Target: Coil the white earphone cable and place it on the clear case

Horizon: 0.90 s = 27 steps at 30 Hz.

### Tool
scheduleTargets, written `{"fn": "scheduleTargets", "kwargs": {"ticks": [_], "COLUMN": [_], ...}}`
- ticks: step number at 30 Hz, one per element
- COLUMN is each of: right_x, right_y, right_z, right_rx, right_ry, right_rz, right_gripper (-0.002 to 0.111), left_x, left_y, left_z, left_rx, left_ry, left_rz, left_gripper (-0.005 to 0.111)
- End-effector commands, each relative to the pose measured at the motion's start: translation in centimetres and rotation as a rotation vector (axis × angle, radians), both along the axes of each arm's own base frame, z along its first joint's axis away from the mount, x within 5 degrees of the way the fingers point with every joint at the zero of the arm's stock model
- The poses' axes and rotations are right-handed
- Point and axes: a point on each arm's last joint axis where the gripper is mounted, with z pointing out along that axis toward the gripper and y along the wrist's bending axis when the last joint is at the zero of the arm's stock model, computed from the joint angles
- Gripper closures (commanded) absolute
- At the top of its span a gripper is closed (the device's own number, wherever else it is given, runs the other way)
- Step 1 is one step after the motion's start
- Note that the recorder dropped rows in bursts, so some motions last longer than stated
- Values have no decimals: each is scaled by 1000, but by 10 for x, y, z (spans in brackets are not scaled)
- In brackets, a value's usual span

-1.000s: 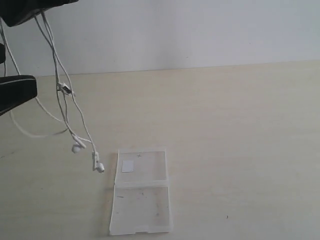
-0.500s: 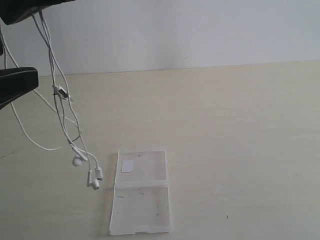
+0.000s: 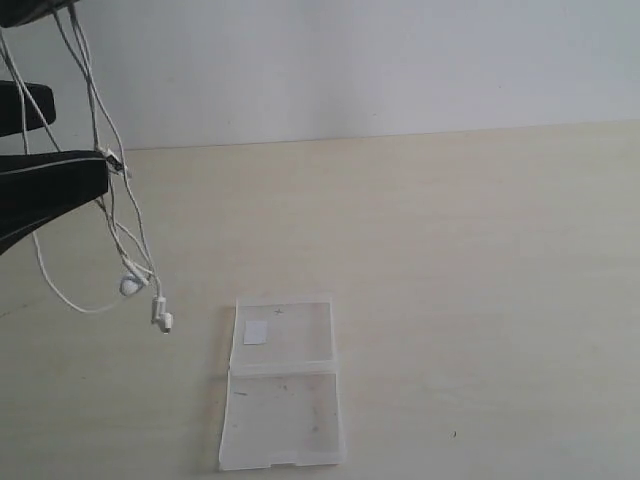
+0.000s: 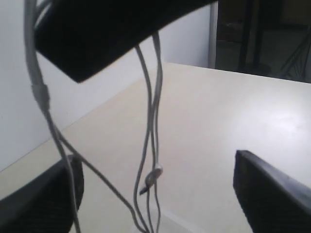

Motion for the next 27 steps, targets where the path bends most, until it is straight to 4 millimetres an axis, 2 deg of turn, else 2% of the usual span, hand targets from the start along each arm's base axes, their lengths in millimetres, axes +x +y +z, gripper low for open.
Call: {"fn": "scheduleTargets", "kwargs": {"ticks": [1, 27], "right_x": [2, 2], "right_y": [1, 7], "right_z": [5, 16], "right_rx": [46, 202], "right_ry": [1, 58], "right_rz": [-34, -66], "right_gripper": [108, 108], "left_x": [0, 17], "left_y": [-2, -3], "left_z": [-1, -14], "left_rx": [-17, -81], "left_ry": [7, 81], "left_rz": [-11, -47], "left_gripper": [26, 26]}}
